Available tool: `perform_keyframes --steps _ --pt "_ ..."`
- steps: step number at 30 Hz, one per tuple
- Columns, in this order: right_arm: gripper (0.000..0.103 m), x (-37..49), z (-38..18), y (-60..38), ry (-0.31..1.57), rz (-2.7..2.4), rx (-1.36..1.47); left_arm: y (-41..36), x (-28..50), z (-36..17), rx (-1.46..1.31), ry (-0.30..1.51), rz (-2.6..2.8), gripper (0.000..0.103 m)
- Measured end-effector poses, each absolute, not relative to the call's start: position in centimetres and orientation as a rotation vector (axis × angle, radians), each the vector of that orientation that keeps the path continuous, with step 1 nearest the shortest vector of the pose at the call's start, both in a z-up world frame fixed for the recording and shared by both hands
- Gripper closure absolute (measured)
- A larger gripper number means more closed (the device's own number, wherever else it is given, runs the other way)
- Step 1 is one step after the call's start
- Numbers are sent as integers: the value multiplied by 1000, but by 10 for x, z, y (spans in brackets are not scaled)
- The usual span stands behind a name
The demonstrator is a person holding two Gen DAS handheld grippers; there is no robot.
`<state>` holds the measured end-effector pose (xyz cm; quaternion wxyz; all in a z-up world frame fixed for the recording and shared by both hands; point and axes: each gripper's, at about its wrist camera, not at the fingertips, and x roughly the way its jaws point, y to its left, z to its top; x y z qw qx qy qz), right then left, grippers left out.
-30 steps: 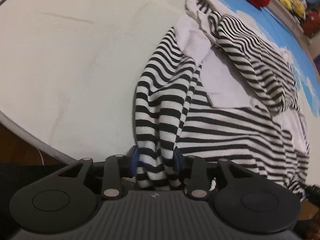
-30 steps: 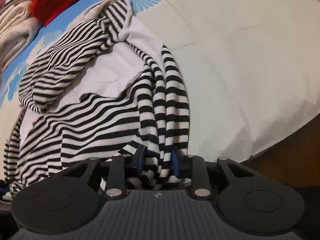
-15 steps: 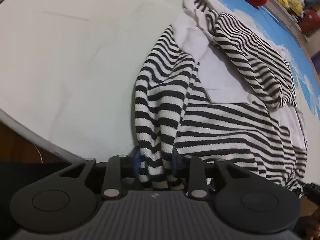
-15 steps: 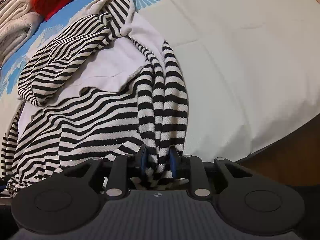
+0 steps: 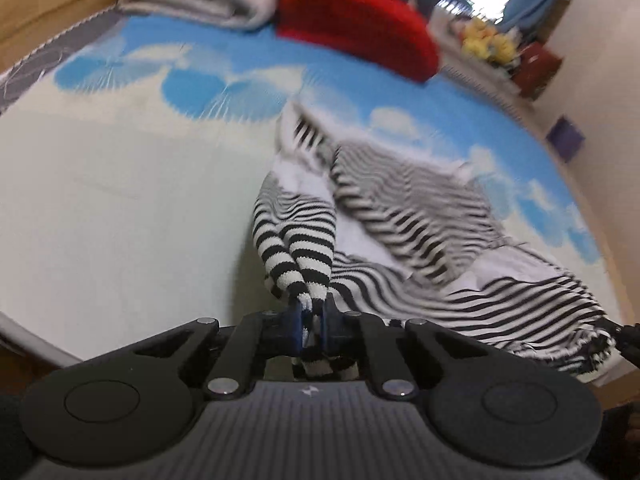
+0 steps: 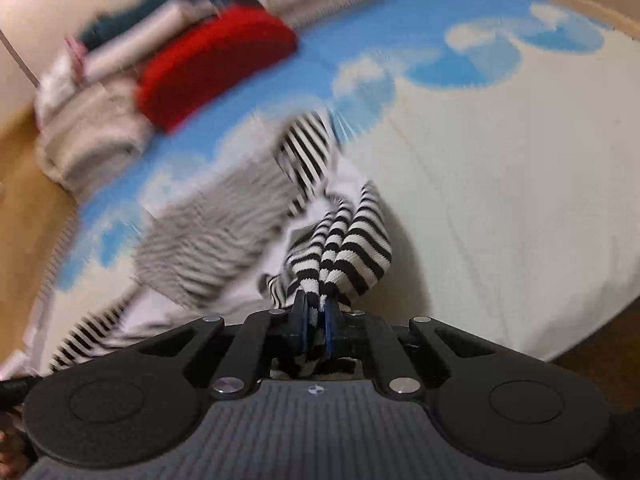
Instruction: Fold small clothes
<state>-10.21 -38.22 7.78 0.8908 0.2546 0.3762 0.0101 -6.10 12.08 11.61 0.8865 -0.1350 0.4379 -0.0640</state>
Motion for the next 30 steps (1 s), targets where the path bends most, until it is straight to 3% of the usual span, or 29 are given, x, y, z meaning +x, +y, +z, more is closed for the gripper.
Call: perform_keyframes --steps 6,11,20,23,25,29,30 --pt "96 -150 143 -406 658 110 591 141 -103 190 -322 843 -247 94" --pt "97 -179 170 -412 622 148 595 143 -101 203 -346 872 -281 94" --pt "96 -49 116 -418 793 104 597 132 70 109 -292 1020 -198 93" --pt "94 22 87 -417 852 74 559 132 127 74 -323 1078 -187 85" --pt "87 55 70 -415 887 0 550 140 147 63 -323 1063 -104 82" --pt "87 83 57 -407 854 -81 385 176 155 61 -482 1026 -104 76" --pt "87 83 58 -406 846 -81 367 179 152 65 -494 1010 -121 66"
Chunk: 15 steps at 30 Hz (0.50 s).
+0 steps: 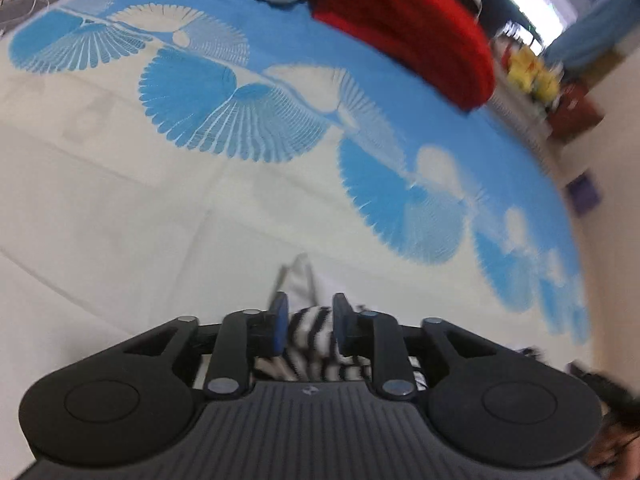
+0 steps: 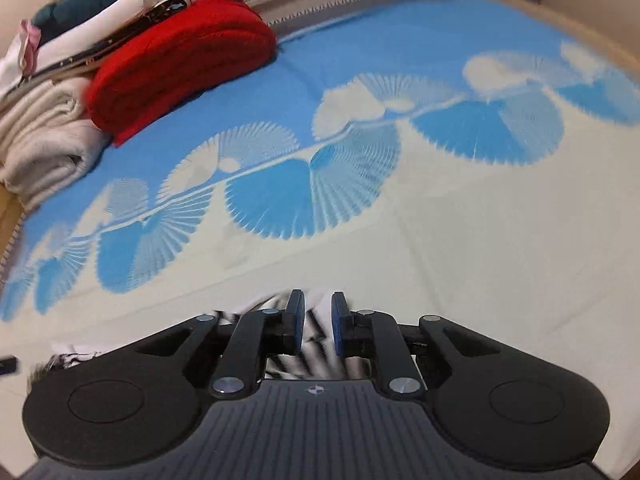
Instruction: Fold small clothes
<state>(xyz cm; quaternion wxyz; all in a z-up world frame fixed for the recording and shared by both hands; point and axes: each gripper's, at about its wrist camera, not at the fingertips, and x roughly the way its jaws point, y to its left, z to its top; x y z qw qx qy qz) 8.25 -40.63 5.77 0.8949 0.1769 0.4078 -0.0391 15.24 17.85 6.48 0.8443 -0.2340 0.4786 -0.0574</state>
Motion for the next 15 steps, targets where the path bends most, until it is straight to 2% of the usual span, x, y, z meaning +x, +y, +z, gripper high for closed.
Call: perform_keyframes --steps 3,5,6,7,15 --pt "85 75 61 -400 829 13 353 165 141 72 -354 1004 -235 33" --pt "73 71 61 -391 833 107 292 153 132 67 -219 1021 -276 31" --pt "63 66 59 -383 838 160 242 148 128 62 -150 1031 -281 31" --pt "61 65 57 -379 839 185 208 145 125 58 -109 1040 -289 31" --pt "58 54 43 -359 880 260 15 129 128 24 -14 1075 -271 27"
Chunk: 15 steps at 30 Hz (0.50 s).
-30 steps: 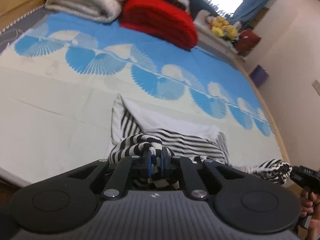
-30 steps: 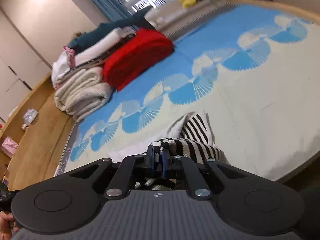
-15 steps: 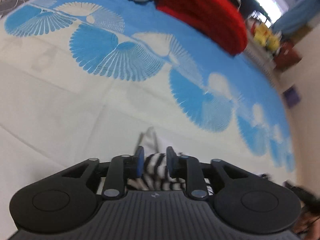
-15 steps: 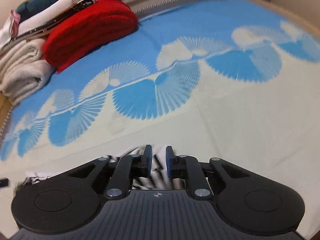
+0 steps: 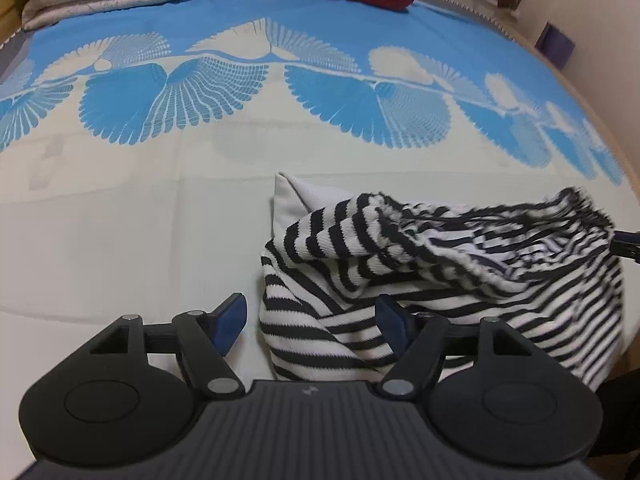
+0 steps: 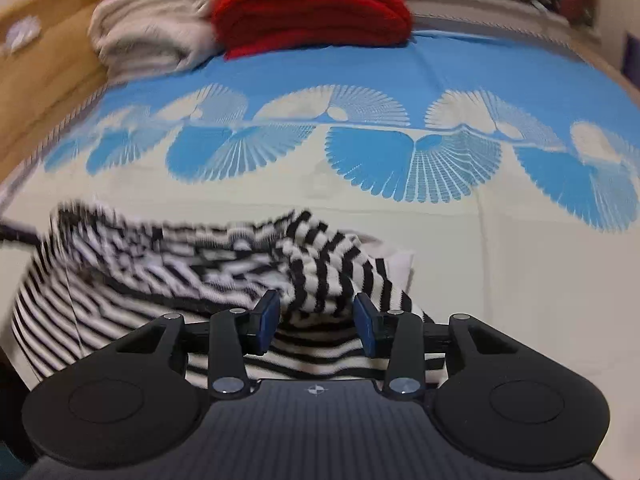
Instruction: Fold small clothes
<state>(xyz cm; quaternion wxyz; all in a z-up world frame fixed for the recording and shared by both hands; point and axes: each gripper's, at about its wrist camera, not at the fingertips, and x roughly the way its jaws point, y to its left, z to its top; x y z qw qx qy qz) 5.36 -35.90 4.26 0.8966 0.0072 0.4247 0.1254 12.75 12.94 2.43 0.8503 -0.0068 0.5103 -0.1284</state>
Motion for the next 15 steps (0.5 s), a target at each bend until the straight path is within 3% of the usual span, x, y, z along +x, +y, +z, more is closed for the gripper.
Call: perform_keyframes --steps 6,11,14,15 --pt "58 57 20 -349 928 243 -148 106 150 14 61 1062 -253 27" --pt "58 73 14 -338 852 172 -260 97 168 16 60 1014 -200 29" --pt "58 86 14 -329 794 169 -286 94 178 18 41 991 -181 44" --pt "58 92 14 -327 783 172 -283 93 182 18 23 994 -191 57"
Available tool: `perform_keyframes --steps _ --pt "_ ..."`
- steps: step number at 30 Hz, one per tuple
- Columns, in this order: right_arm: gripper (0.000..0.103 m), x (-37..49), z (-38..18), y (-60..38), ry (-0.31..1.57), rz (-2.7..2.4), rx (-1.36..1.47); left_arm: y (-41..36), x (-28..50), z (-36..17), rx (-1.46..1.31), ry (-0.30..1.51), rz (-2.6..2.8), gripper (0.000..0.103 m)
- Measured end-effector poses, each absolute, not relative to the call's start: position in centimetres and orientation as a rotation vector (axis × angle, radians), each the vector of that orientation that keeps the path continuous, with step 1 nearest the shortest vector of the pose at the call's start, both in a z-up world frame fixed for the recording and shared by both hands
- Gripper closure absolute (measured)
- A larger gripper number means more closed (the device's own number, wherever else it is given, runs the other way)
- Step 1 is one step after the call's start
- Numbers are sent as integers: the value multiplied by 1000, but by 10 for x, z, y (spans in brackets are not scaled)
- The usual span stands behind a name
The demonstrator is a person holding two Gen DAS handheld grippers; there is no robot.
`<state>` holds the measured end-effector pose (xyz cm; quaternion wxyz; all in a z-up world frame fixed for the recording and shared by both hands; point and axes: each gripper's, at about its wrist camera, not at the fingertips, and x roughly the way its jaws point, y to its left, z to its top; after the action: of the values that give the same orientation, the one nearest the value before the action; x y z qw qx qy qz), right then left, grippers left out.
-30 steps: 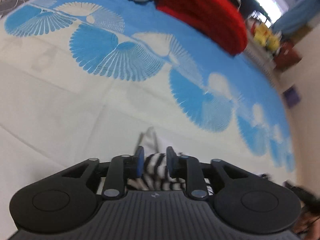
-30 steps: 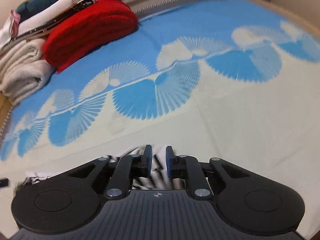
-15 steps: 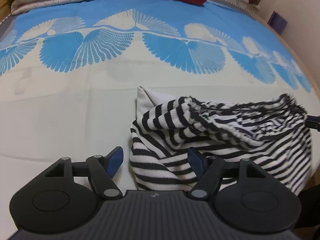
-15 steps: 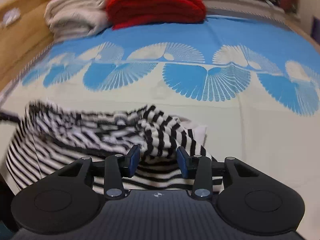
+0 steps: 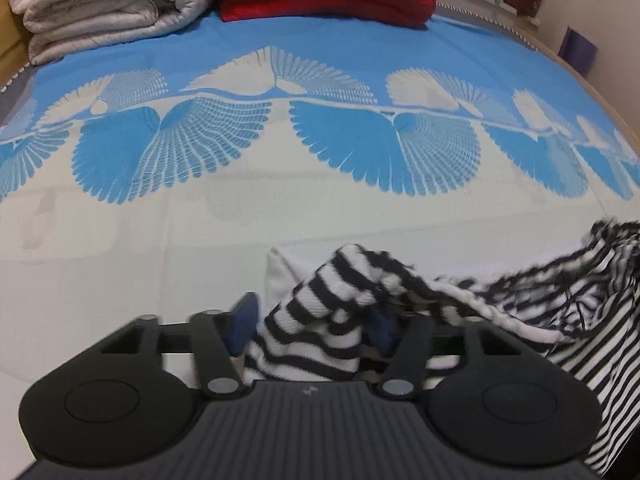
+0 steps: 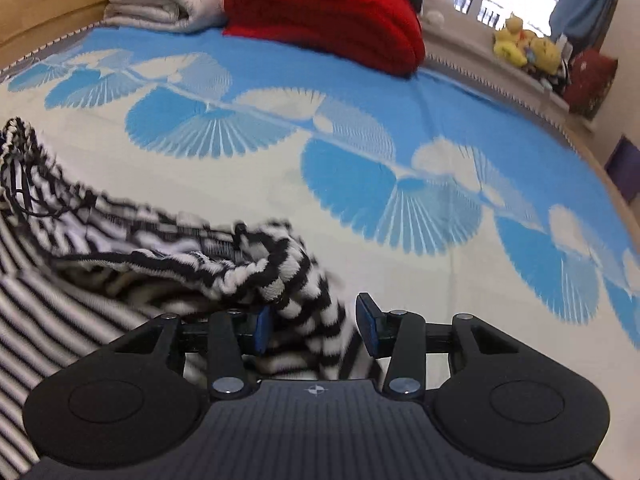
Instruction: Fold small clothes
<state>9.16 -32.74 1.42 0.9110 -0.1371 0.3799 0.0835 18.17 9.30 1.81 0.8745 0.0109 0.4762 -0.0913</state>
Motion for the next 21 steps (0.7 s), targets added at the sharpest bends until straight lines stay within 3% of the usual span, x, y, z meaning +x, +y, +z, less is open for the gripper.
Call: perform_keyframes --steps 1,3,4,6,10,13,16,20,21 --pt "60 96 14 -326 782 177 -273 92 185 17 7 1000 -207 75" --pt "65 107 11 -325 802 203 -249 88 191 16 5 1007 -236 93" --pt "77 112 10 -324 813 214 -244 87 193 18 16 987 -233 97" --pt "95 121 10 -327 832 236 -206 93 198 31 -14 889 -186 97" --pt "97 138 34 -355 712 129 26 99 211 44 -89 749 -107 97" --pt "97 152 37 -363 661 31 101 75 227 26 24 835 -96 97" --pt "97 171 18 -352 745 -15 37 66 243 -12 84 1033 -61 89" --pt "96 191 -13 -342 906 -52 -11 76 244 -11 6 1072 -78 81" --pt "90 193 -20 -341 944 -70 -18 79 243 -9 1 1083 -89 78"
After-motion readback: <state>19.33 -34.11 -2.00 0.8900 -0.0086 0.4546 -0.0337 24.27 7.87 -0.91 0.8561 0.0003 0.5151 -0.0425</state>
